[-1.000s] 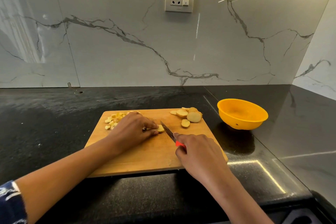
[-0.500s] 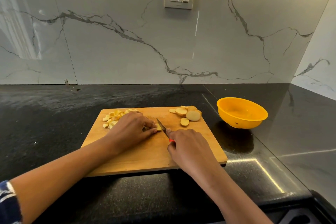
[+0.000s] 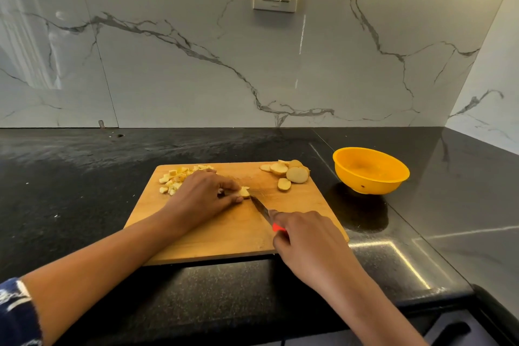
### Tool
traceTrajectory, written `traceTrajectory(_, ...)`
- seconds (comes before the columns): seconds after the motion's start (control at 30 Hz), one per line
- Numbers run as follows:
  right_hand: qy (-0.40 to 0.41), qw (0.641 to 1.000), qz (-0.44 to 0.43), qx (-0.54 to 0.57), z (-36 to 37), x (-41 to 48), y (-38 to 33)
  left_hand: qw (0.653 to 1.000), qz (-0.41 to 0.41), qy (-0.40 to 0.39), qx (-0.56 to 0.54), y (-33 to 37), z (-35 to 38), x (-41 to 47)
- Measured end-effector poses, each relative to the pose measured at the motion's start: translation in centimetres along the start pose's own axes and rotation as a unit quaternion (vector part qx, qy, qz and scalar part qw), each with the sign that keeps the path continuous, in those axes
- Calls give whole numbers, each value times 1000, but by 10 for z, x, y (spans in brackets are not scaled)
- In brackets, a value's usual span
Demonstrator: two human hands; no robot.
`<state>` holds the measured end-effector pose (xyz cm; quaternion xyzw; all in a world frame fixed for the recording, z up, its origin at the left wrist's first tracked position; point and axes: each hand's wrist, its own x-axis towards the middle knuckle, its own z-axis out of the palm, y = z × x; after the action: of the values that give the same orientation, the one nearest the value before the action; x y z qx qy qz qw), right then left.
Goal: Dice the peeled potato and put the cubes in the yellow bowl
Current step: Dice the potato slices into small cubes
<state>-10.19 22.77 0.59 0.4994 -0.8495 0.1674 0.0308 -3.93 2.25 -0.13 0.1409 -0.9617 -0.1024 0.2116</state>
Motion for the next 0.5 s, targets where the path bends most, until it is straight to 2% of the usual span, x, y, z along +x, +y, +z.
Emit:
traceTrajectory(0.17, 16, 999, 34, 23, 3, 18, 3, 1000, -15, -10, -1, -9, -5, -4)
traceTrajectory(0.5, 19, 1000, 14, 9, 8, 26, -8, 1000, 25, 0, -15, -17, -2, 2)
